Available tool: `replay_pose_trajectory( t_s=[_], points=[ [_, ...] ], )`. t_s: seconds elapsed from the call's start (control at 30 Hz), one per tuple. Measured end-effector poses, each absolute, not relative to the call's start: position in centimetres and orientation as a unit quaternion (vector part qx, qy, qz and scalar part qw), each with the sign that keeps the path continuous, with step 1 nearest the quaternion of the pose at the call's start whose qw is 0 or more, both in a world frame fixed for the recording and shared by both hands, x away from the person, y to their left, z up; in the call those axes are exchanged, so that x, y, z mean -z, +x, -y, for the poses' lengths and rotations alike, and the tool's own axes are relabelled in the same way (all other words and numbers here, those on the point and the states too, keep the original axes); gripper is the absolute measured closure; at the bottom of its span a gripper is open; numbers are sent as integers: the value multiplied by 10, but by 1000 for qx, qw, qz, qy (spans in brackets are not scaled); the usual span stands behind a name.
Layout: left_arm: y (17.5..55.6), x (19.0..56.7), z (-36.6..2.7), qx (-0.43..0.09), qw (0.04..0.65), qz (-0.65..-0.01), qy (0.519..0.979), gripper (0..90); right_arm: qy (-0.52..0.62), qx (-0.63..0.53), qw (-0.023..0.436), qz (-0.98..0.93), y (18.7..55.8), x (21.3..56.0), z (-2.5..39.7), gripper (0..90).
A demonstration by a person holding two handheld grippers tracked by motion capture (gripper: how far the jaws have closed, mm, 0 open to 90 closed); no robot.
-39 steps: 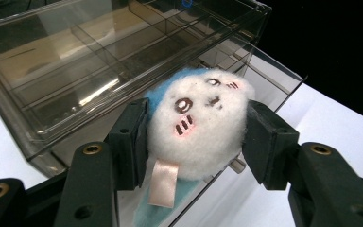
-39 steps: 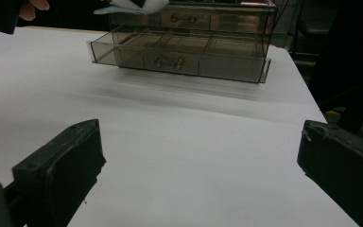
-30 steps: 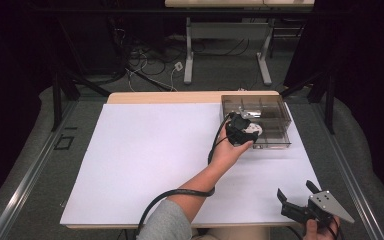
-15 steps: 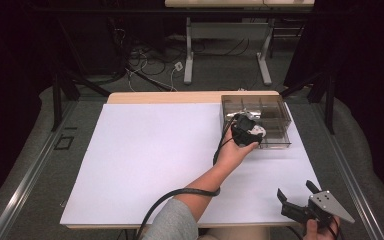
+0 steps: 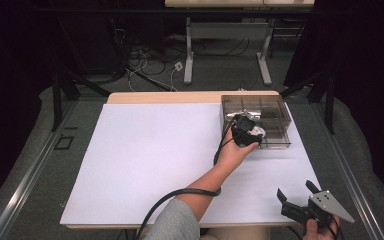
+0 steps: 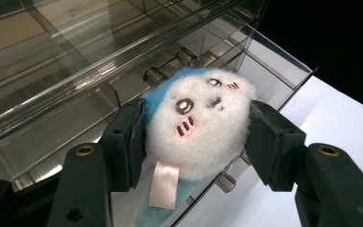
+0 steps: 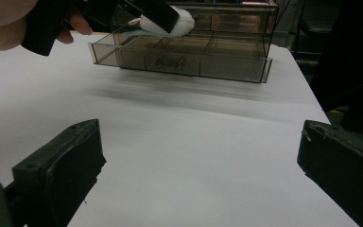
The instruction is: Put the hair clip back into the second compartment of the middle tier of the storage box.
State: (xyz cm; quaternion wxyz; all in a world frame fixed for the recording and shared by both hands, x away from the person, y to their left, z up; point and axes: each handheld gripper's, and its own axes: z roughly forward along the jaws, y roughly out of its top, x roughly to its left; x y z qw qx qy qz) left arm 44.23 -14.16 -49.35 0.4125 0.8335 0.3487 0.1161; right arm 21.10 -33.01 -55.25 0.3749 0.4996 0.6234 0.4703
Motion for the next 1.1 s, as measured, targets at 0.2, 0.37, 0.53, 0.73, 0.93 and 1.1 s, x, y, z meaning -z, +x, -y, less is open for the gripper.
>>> replay_pose_trajectory(
  t_s=[0.2, 0.37, 0.53, 0.73, 0.93, 1.1],
  points=[
    [442, 495, 143, -114, 411, -349, 835, 424, 499, -470, 375, -624, 211, 552, 330, 9],
    [442, 496, 145, -110, 411, -349, 835, 403, 499, -470, 375, -624, 211, 552, 330, 9],
    [441, 495, 146, -114, 409, -347, 836, 398, 499, -472, 374, -623, 211, 553, 330, 9],
    [440, 494, 146, -118, 414, -337, 837, 329, 499, -471, 374, -624, 211, 553, 329, 9],
    [437, 493, 146, -126, 415, -328, 839, 285, 497, -472, 375, -624, 211, 553, 330, 9],
    [432, 490, 145, -135, 418, -313, 842, 237, 497, -471, 374, -626, 211, 553, 330, 9]
  ],
)
